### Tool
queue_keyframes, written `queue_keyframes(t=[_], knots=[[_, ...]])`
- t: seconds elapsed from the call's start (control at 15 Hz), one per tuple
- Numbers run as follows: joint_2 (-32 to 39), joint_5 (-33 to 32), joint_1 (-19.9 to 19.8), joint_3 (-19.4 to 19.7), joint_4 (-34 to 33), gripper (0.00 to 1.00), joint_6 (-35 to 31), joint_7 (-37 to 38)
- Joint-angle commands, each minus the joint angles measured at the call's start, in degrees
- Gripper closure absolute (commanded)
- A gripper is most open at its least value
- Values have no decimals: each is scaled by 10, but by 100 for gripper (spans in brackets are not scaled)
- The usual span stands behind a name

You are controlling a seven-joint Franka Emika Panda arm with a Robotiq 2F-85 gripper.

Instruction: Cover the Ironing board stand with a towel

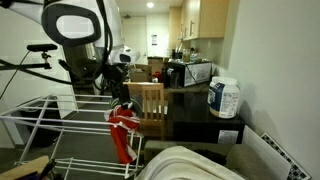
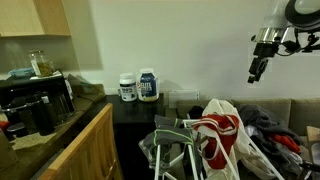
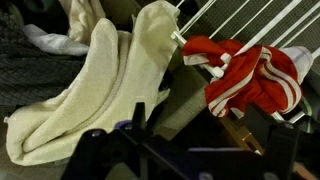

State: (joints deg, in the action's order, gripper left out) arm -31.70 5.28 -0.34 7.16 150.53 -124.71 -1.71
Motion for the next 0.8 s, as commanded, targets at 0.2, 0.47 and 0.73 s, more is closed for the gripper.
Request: queue_keyframes(t=[0.2,0.47,0.73], knots=[[67,-9,-36,-10,-3,0,-84,21],[139,-11,-59,-10,-22,0,-145,59],[206,-11,-69,-14,-54,0,-178,114]])
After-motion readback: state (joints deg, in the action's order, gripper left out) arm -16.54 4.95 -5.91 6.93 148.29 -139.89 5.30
